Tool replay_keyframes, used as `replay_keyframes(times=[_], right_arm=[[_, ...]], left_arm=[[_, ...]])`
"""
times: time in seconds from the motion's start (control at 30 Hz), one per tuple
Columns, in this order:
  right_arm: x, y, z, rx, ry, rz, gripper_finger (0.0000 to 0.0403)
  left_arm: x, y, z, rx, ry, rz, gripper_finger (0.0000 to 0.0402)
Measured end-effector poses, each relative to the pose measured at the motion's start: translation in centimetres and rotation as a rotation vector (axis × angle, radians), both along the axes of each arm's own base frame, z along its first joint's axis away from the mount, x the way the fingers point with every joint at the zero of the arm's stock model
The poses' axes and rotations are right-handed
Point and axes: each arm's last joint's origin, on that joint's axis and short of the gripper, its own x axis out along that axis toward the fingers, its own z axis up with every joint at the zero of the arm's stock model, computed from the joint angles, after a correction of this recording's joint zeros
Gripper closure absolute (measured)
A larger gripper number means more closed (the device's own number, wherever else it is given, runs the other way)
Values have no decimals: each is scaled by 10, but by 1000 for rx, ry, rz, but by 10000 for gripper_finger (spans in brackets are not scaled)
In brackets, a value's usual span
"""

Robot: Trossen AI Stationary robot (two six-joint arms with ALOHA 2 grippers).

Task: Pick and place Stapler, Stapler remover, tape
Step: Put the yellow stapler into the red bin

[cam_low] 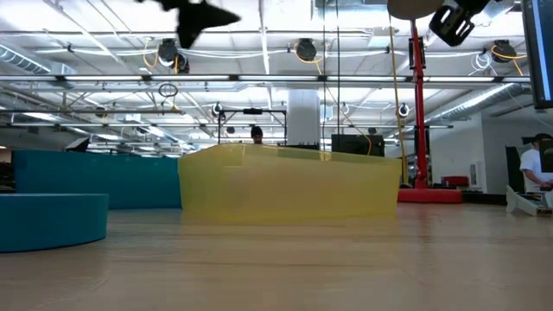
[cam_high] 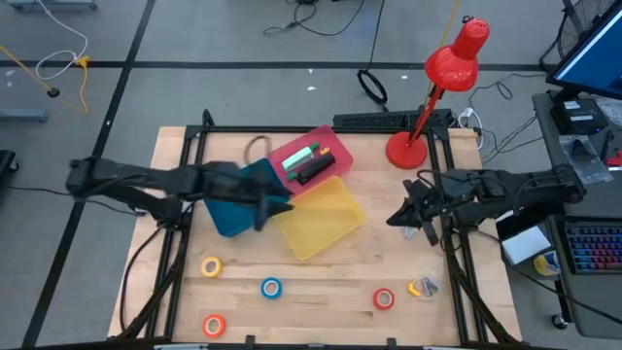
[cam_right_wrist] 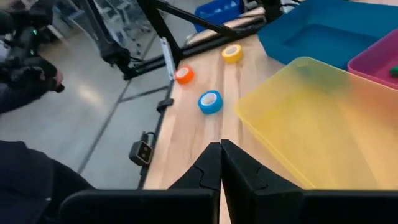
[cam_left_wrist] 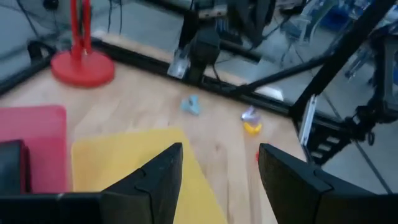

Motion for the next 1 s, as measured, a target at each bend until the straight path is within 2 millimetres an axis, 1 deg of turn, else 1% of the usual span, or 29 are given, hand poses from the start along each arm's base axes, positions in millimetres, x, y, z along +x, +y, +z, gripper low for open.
replay_keyframes(times=[0.07, 0.2, 0.27, 0.33, 0.47, 0.6, 0.77, 0.87, 1.0], right_arm=[[5, 5, 7, -21, 19, -7, 403], [20, 19, 15, -74, 94, -8, 403], [29, 28, 20, -91, 137, -7, 403], [37, 37, 25, -112, 194, -7, 403], [53, 58, 25, -154, 385, 8, 403], [57, 77, 17, -156, 675, 22, 403], [55, 100, -3, -53, 1005, 65, 403], [52, 111, -12, -27, 1109, 73, 403], [47, 123, -20, -42, 1147, 102, 403]], left_arm=[[-23, -4, -10, -5, 4, 6, 192], [-59, -9, -24, -1, -27, 8, 192], [-72, -10, -27, -1, -66, 8, 192], [-85, -10, -36, 2, -70, 15, 192], [-106, -9, -46, -2, -118, 15, 192], [-119, -7, -56, -18, -151, 19, 192], [-126, -6, -63, -11, -169, 19, 192], [-127, -6, -67, -9, -154, 18, 192], [-127, -6, -71, -4, -115, 18, 192]])
